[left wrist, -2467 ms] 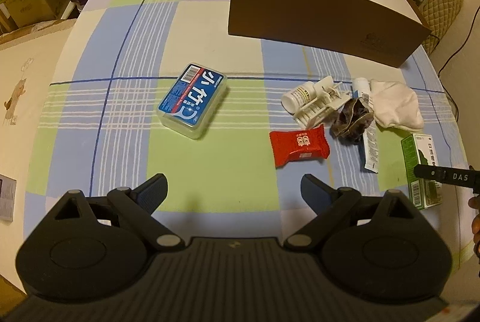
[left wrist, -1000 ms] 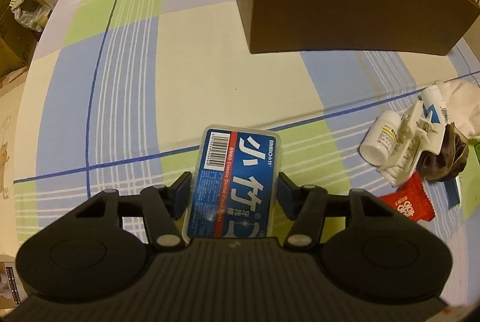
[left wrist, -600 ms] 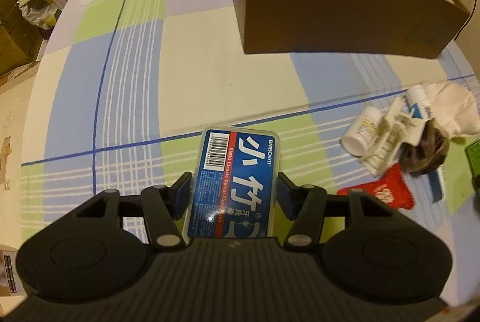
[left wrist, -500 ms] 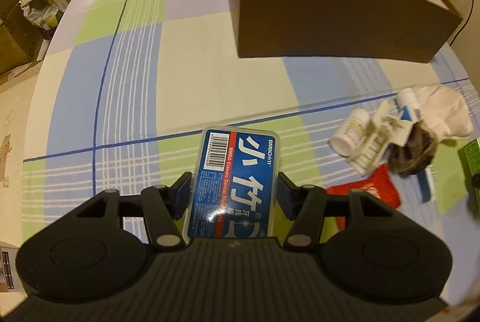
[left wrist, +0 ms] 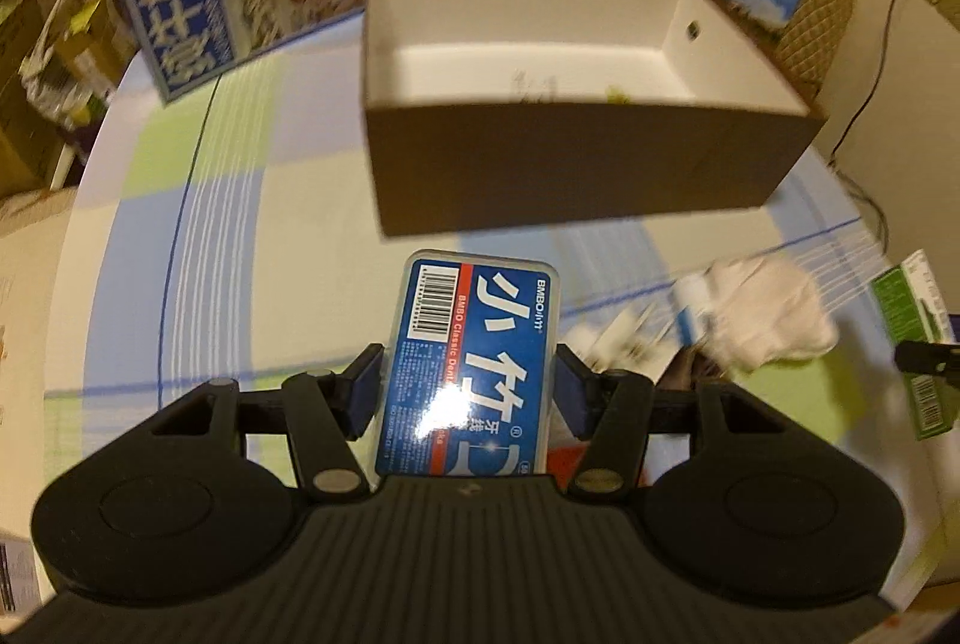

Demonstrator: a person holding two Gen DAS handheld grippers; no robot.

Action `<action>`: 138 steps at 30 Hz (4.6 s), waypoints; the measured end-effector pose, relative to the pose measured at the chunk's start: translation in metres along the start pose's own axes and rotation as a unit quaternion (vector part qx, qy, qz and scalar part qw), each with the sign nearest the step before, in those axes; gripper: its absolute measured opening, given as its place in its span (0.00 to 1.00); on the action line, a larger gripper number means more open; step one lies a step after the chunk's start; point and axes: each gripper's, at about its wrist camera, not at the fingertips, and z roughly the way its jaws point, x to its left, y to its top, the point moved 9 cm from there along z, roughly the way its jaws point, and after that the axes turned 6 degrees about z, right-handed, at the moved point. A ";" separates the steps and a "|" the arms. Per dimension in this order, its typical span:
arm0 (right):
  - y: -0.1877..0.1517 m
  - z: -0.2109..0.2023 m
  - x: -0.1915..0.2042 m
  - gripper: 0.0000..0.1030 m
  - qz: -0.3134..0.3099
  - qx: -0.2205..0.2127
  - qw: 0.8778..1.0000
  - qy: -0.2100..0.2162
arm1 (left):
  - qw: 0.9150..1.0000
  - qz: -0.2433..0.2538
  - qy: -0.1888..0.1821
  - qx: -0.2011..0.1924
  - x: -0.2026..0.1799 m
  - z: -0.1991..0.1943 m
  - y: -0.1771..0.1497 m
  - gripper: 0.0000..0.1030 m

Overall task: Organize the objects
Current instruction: 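Carry the toothpick case and spray box into the brown box with both grippers, then open both grippers to release the toothpick case and spray box in the box, then withdraw both tools from the box back over the remaining table items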

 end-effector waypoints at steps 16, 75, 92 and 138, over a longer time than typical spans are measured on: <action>0.142 0.019 0.056 0.51 0.013 -0.062 0.991 0.116 | 0.999 0.028 0.008 -0.044 -0.015 0.021 0.134 0.52; 0.253 0.192 0.029 0.52 0.039 -0.038 0.997 0.051 | 0.996 0.071 0.049 0.022 0.020 0.174 0.223 0.77; 0.201 0.087 0.035 0.56 0.023 -0.059 0.996 0.066 | 1.000 0.012 -0.008 -0.027 0.006 0.079 0.189 0.83; 0.071 -0.053 0.057 0.57 0.028 -0.062 0.994 0.080 | 0.998 -0.047 0.008 -0.031 -0.049 -0.070 0.036 0.89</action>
